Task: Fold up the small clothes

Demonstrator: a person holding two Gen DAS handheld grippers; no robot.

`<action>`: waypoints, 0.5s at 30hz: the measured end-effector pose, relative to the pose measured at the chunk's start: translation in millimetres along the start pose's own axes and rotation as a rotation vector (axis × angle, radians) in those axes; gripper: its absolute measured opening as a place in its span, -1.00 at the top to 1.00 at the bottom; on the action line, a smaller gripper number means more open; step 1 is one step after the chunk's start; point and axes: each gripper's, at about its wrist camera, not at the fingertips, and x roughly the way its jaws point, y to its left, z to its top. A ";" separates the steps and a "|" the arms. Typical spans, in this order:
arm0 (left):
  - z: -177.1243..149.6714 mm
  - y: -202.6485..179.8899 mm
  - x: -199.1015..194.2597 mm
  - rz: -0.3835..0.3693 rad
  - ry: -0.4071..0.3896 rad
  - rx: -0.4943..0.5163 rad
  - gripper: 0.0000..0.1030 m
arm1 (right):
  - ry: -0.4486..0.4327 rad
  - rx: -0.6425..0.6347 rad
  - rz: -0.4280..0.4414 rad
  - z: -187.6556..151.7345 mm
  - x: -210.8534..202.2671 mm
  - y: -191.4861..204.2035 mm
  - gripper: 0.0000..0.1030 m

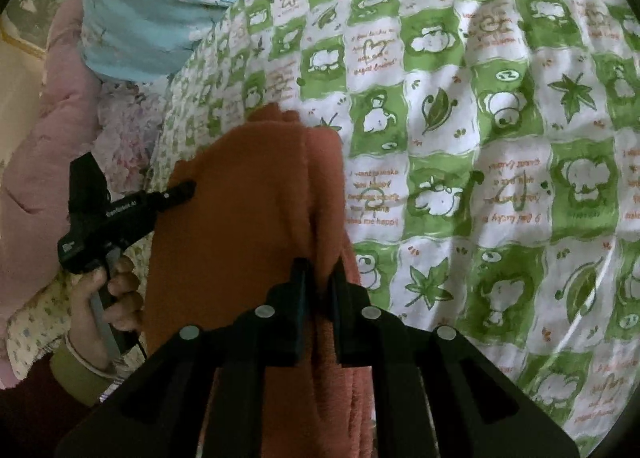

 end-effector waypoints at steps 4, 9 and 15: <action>-17.0 -8.8 -27.7 0.006 -0.016 0.043 0.31 | -0.026 -0.011 -0.036 -7.3 -26.3 7.1 0.68; -71.3 -6.5 -60.6 -0.058 0.012 0.011 -0.07 | -0.043 -0.023 -0.006 -35.0 -60.2 14.9 0.40; -143.5 -5.4 -79.1 -0.122 0.090 -0.042 -0.12 | -0.007 -0.014 0.014 -83.7 -74.2 13.6 0.36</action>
